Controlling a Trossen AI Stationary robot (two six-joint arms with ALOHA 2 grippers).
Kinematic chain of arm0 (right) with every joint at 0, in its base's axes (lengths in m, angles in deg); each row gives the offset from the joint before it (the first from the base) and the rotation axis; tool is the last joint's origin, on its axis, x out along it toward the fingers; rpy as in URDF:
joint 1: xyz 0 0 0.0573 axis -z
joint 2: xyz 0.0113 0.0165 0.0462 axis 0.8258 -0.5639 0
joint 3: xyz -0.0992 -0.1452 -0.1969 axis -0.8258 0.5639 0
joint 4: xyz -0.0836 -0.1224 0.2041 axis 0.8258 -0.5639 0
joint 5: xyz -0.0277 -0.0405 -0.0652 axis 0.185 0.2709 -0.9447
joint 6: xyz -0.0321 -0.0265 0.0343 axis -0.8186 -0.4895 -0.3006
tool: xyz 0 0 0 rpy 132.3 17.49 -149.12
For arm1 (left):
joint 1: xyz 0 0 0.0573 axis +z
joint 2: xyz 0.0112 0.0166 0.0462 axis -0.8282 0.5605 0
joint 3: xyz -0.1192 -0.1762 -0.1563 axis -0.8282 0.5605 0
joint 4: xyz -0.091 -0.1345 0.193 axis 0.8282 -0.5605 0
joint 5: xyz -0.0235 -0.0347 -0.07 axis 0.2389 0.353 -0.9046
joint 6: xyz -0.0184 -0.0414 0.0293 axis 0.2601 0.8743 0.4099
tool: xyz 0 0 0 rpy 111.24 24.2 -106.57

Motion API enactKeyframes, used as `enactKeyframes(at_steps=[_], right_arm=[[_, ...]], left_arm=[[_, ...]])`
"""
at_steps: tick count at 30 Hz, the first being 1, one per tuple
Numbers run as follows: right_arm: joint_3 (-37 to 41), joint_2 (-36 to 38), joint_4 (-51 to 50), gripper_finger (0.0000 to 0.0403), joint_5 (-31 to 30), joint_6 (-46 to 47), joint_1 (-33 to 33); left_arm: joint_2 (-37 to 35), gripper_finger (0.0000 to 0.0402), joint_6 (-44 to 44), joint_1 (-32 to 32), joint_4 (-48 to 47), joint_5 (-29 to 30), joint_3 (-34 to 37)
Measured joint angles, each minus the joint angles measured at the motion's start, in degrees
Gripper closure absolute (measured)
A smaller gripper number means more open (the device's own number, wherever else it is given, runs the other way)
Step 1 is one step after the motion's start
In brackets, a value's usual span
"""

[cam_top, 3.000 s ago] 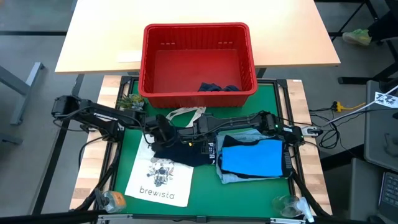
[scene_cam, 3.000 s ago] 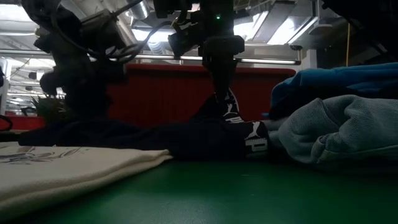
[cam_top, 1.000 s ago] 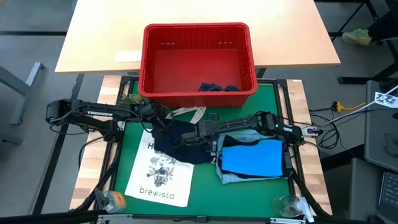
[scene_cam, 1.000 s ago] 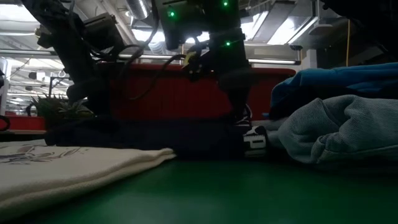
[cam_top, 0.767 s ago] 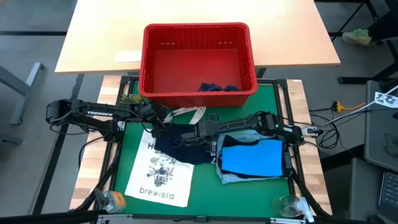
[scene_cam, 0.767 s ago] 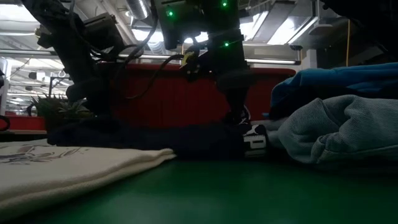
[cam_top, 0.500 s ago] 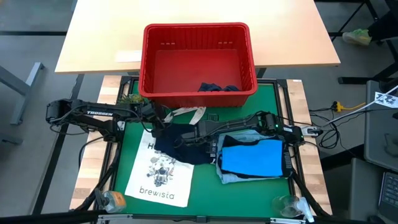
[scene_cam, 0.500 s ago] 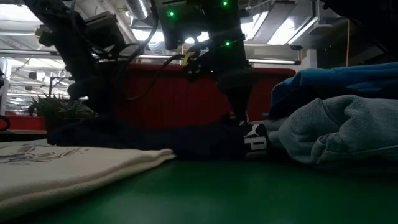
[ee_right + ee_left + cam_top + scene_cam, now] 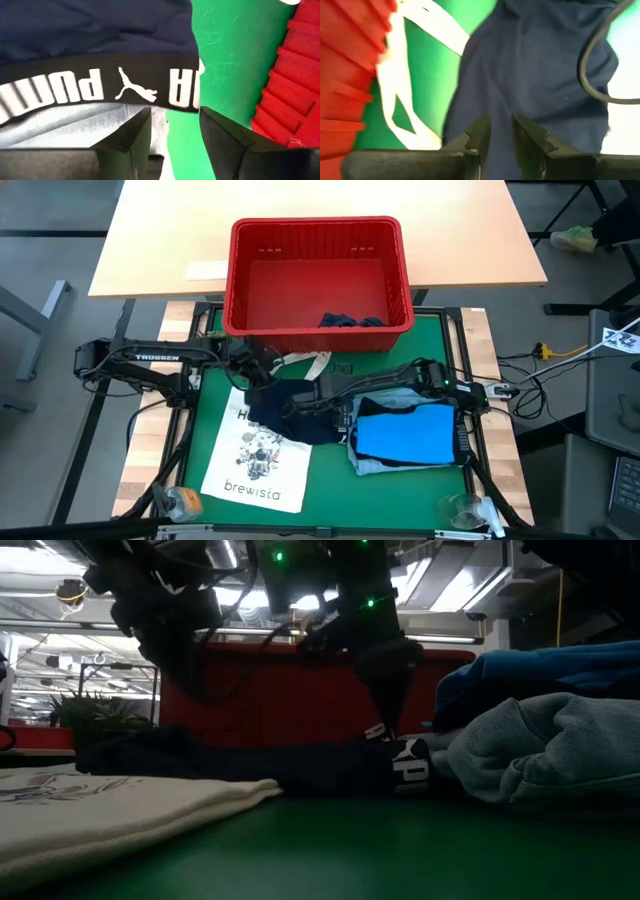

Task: Fold Laundry from Bin
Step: Fold the dark blue boxer

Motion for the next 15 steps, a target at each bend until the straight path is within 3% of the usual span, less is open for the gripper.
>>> enactKeyframes(at_steps=[8,15], right_arm=[[-1.84,0.38,6.88,0.0235,1.38,-1.5,-3.93],[3.58,0.38,20.61,0.0235,-0.07,-0.73,-7.41]], left_arm=[[0.0,0.0354,3.05,0.0,1.47,-1.74,5.28],[0.02,0.0372,2.7,0.26,5.57,11.13,11.06]])
